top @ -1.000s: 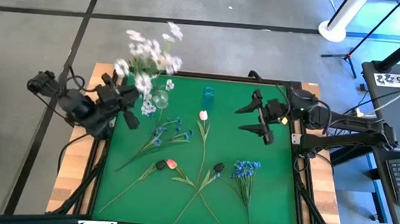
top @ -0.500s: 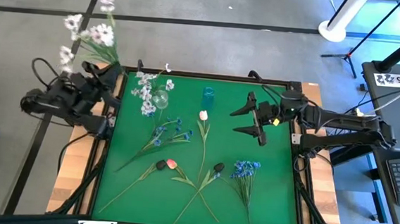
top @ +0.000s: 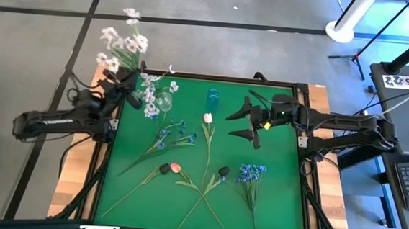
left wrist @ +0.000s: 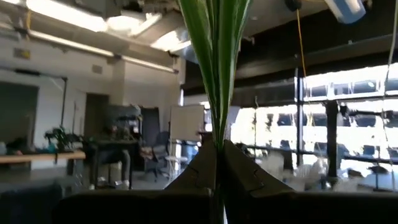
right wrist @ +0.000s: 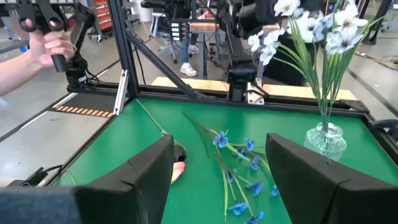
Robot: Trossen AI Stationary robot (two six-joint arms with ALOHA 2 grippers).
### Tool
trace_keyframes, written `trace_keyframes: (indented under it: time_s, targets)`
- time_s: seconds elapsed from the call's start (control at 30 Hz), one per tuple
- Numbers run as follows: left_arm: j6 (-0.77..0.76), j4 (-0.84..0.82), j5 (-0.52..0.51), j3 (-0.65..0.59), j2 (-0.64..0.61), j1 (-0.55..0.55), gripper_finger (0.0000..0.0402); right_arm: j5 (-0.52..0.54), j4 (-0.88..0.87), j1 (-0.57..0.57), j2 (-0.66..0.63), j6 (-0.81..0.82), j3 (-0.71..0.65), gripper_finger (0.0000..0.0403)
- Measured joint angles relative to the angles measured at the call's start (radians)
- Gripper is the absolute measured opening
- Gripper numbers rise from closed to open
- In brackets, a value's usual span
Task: Sort flowers into vase by color
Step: Put the white flowers into the transparent vase
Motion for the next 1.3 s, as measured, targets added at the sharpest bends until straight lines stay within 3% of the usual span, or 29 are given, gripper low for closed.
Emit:
trace_keyframes:
  time_s: [0.23,0.43,0.67,1.3]
  targets:
    - [-0.234,0.014,0.174,-0.102,0.064,0.205,0.0,0.0,0.007,0.0,0.01,-0.004,0.0,0.0253]
    - [-0.346,0.166,0.286,-0.176,0.143,0.298,0.0,0.0,0.026,0.0,0.01,-0.014,0.0,0.0253]
    - [-0.39,0.247,0.343,-0.195,0.244,0.31,0.0,0.0,0.028,0.0,0.01,-0.018,0.0,0.0253]
    - [-0.357,0.535,0.351,-0.195,0.598,0.303,0.0,0.0,0.031,0.0,0.01,-0.018,0.0,0.0253]
